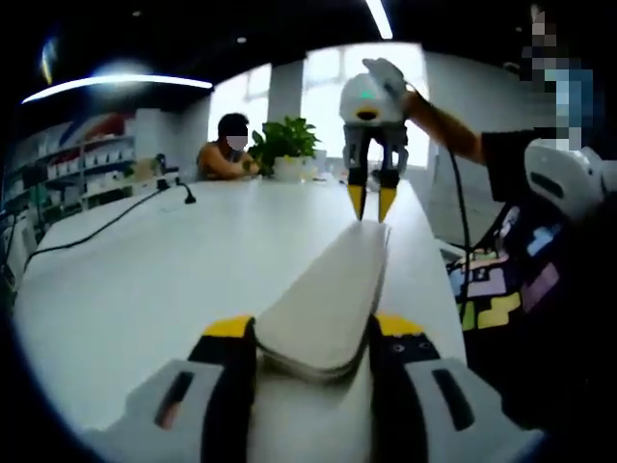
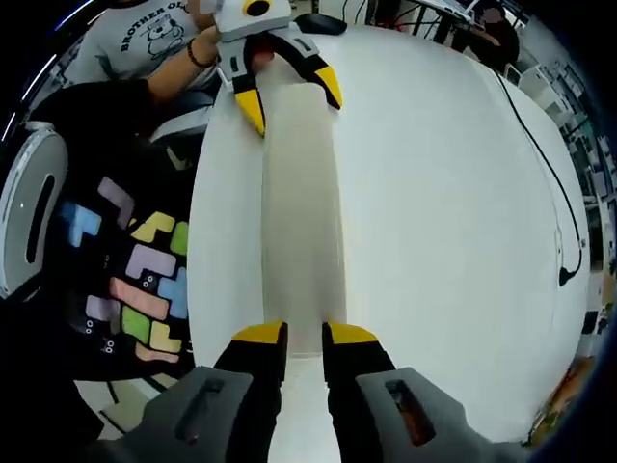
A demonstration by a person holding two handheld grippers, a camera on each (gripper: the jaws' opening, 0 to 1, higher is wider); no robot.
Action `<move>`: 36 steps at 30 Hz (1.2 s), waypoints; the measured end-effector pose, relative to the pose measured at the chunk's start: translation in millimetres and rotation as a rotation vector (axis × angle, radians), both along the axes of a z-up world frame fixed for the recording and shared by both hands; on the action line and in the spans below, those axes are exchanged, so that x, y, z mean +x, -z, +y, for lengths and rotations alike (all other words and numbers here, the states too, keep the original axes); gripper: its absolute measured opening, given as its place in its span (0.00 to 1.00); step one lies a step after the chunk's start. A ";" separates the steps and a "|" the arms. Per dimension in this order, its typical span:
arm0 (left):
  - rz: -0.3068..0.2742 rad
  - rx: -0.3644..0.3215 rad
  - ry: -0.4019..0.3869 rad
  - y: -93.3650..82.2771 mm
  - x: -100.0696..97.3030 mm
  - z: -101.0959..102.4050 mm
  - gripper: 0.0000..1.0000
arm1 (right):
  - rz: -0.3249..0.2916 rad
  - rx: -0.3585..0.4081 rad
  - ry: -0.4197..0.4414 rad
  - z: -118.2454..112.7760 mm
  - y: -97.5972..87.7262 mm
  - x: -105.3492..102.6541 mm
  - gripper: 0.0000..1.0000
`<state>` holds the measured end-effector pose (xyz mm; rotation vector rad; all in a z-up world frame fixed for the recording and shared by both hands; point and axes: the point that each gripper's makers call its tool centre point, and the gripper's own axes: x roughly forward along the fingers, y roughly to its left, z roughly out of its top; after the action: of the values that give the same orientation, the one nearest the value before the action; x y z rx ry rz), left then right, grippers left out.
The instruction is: Arrange the utensils inside the cutlery case until each visible utensil rests in its matching compartment.
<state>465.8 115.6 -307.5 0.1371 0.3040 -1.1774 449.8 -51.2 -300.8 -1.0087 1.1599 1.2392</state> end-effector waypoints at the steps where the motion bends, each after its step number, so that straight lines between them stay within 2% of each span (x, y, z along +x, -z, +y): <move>1: -0.001 0.000 0.000 -0.1 -0.1 0.3 0.50 | -0.003 -0.002 0.003 -0.2 -0.3 0.3 0.13; 2: -0.002 -0.001 0.000 -0.2 -0.2 0.6 0.50 | -0.015 -0.006 0.019 0.6 -1.5 1.2 0.13; 4: -0.003 -0.002 0.001 -0.6 -0.2 0.8 0.50 | -0.054 -0.041 -0.030 0.5 -1.2 1.4 0.13; 8: -0.003 -0.003 0.004 -1.1 -0.1 1.2 0.50 | -0.048 -0.084 -0.023 3.1 -0.1 0.3 0.13; 15: -0.009 -0.006 0.008 -1.8 0.6 0.0 0.50 | -0.048 -0.152 -0.062 1.6 0.4 0.8 0.14; 19: -0.011 -0.006 0.008 -2.1 0.6 -0.4 0.50 | -0.047 -0.197 -0.034 0.3 -0.5 2.9 0.14; 21: -0.010 0.000 0.007 -2.1 0.6 -0.6 0.50 | -0.052 -0.190 -0.015 -1.6 -1.8 3.2 0.13; 23: -0.011 0.013 0.008 -2.0 -0.9 -1.2 0.50 | -0.065 -0.155 -0.019 -1.4 -2.6 3.6 0.12; 25: -0.012 0.025 0.013 -1.0 -1.7 -1.2 0.49 | -0.048 -0.078 0.010 -1.8 -3.8 -0.7 0.10; 26: -0.011 0.025 0.015 -0.7 -1.8 -1.5 0.49 | -0.060 -0.051 0.000 -2.7 -7.1 0.6 0.11; 28: -0.001 0.024 0.016 -0.2 -1.9 -2.0 0.49 | -0.101 0.010 -0.008 -4.6 -16.7 5.4 0.17; 31: -0.001 0.030 0.015 0.0 -1.8 -2.7 0.49 | -0.134 0.161 -0.019 -3.3 -28.9 8.5 0.24; 34: -0.004 0.031 0.014 0.2 -1.2 -4.0 0.50 | -0.162 0.252 0.010 -15.5 -26.9 8.9 0.31; 36: -0.006 0.030 0.015 0.2 -0.8 -4.4 0.50 | -0.158 0.341 0.083 -26.1 -20.1 7.9 0.40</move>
<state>464.9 111.3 -307.8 0.1696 0.3155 -1.1874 457.7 -77.2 -280.8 -0.7794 0.8256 1.2180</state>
